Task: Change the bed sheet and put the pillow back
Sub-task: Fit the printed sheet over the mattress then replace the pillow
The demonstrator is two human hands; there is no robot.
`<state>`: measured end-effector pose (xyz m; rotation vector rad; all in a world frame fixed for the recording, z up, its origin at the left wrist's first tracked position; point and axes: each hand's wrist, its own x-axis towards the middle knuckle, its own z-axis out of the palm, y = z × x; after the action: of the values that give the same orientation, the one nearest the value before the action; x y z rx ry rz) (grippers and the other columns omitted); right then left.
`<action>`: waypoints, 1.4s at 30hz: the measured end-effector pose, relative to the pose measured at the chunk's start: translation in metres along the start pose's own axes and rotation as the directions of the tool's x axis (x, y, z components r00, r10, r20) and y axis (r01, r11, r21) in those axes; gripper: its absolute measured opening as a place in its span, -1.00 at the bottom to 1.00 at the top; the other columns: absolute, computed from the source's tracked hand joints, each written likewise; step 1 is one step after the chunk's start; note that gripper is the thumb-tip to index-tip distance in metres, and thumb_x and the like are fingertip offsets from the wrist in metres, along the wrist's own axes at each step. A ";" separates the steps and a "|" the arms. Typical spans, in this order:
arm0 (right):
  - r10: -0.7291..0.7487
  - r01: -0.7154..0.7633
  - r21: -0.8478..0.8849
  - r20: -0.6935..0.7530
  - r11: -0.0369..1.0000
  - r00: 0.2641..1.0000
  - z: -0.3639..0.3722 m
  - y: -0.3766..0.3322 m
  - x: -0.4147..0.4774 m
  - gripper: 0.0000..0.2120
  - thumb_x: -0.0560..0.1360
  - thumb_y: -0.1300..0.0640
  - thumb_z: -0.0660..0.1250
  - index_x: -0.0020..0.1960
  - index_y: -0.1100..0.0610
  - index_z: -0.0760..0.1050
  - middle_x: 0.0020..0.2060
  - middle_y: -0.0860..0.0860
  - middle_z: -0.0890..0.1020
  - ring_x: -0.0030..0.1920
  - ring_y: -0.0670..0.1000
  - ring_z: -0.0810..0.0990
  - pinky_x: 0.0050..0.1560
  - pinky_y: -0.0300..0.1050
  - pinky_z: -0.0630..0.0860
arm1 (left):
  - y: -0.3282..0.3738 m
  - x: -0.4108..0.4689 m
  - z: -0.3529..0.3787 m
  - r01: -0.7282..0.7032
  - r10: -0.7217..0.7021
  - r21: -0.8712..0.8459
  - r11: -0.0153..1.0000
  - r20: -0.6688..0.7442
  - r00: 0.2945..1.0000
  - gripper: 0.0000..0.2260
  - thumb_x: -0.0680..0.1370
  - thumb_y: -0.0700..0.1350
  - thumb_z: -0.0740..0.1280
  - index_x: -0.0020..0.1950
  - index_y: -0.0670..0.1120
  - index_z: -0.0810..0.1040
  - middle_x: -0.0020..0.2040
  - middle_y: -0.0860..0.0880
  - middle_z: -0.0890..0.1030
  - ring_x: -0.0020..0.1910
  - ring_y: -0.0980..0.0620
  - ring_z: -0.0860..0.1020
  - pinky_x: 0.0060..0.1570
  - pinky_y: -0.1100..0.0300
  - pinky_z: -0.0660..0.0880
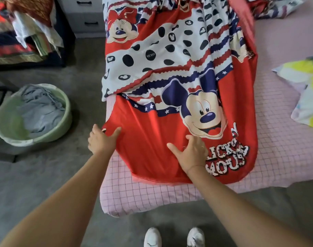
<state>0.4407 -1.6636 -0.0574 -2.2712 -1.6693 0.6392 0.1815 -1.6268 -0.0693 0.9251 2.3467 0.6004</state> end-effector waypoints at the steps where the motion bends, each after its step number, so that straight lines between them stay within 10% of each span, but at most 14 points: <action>1: 0.073 -0.073 0.008 0.002 0.997 0.997 0.010 -0.009 -0.001 -0.18 0.33 -0.44 0.28 0.35 0.13 0.37 0.29 0.06 0.43 0.35 0.12 0.35 0.38 0.12 0.21 | 0.000 0.005 0.001 0.039 -0.036 -0.088 0.995 0.045 0.998 -0.25 0.42 0.20 0.45 0.44 -0.19 0.28 0.36 -0.13 0.46 0.36 -0.18 0.40 0.34 -0.09 0.32; 8: 0.262 -0.236 0.226 -0.095 0.945 0.960 0.038 -0.035 -0.039 -0.19 0.33 -0.29 0.42 0.40 0.14 0.33 0.37 0.09 0.38 0.40 0.12 0.31 0.38 0.12 0.22 | -0.012 -0.027 -0.010 0.046 0.030 -0.309 0.950 0.236 0.971 -0.80 0.51 -0.02 0.43 -0.08 -0.16 0.64 -0.10 -0.14 0.66 -0.11 -0.07 0.60 0.02 0.03 0.54; 13: 0.259 -0.215 0.246 -0.165 0.945 0.952 0.044 -0.026 -0.096 -0.19 0.27 -0.19 0.53 0.37 0.18 0.38 0.34 0.12 0.44 0.35 0.18 0.38 0.31 0.17 0.28 | -0.077 -0.075 -0.025 0.201 -0.082 -0.344 0.917 0.329 0.941 -0.77 0.52 -0.04 0.42 -0.29 -0.13 0.63 -0.28 -0.16 0.64 -0.27 -0.05 0.54 -0.18 0.06 0.53; 18: -0.138 0.143 0.068 -0.074 0.987 0.988 0.063 -0.020 -0.125 0.05 0.18 -0.49 0.27 0.47 0.15 0.27 0.43 0.15 0.36 0.45 0.18 0.29 0.42 0.26 0.09 | -0.146 -0.111 -0.030 0.330 -0.170 -0.389 0.860 0.391 0.905 -0.77 0.52 -0.08 0.42 -0.34 0.00 0.69 -0.23 -0.19 0.66 -0.24 -0.02 0.54 -0.01 -0.07 0.56; 22: -0.492 0.509 -0.061 0.177 0.859 0.852 0.074 -0.017 -0.138 0.21 0.10 -0.56 0.21 0.55 0.02 -0.09 0.55 0.08 0.10 0.54 0.10 0.06 0.48 0.15 -0.17 | -0.163 -0.138 -0.040 0.358 -0.148 -0.524 0.773 0.400 0.905 -0.82 0.50 -0.05 0.44 -0.18 -0.16 0.66 -0.23 -0.11 0.63 -0.21 0.01 0.52 -0.09 0.10 0.47; 26: -0.614 0.625 -0.090 0.120 0.775 0.780 0.071 -0.020 -0.137 -0.18 0.27 -0.20 0.43 0.48 -0.07 0.27 0.49 0.10 0.28 0.49 0.18 0.24 0.47 0.24 -0.01 | -0.185 -0.157 -0.049 0.337 -0.097 -0.576 0.745 0.406 0.909 -0.71 0.51 -0.03 0.43 -0.07 -0.28 0.63 -0.23 -0.09 0.59 -0.22 0.01 0.47 -0.13 0.11 0.39; 30: -0.693 0.694 0.005 -0.032 0.720 0.720 0.068 -0.024 -0.141 -0.78 0.28 0.18 0.34 -0.14 0.05 0.71 0.09 0.04 0.68 0.21 0.15 0.58 0.32 0.24 0.25 | -0.201 -0.171 -0.060 0.342 -0.088 -0.630 0.697 0.398 0.913 -0.78 0.55 -0.08 0.38 -0.03 -0.24 0.65 -0.14 -0.11 0.66 -0.16 0.01 0.54 -0.01 0.09 0.44; 42: -0.614 0.611 0.055 0.084 0.790 0.785 0.072 0.061 -0.220 -0.69 0.43 0.11 0.21 -0.01 0.13 0.69 0.01 -0.04 0.70 0.13 0.03 0.64 0.34 -0.15 0.20 | -0.248 -0.193 -0.054 0.407 -0.160 -0.455 0.792 0.489 0.858 -0.68 0.54 -0.09 0.39 -0.39 -0.11 0.43 -0.45 0.03 0.41 -0.38 0.08 0.41 -0.25 0.24 0.46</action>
<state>0.4025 -1.8950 -0.1041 -1.5289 -2.2633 0.6014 0.1487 -1.9411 -0.1098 0.3618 1.7198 0.7881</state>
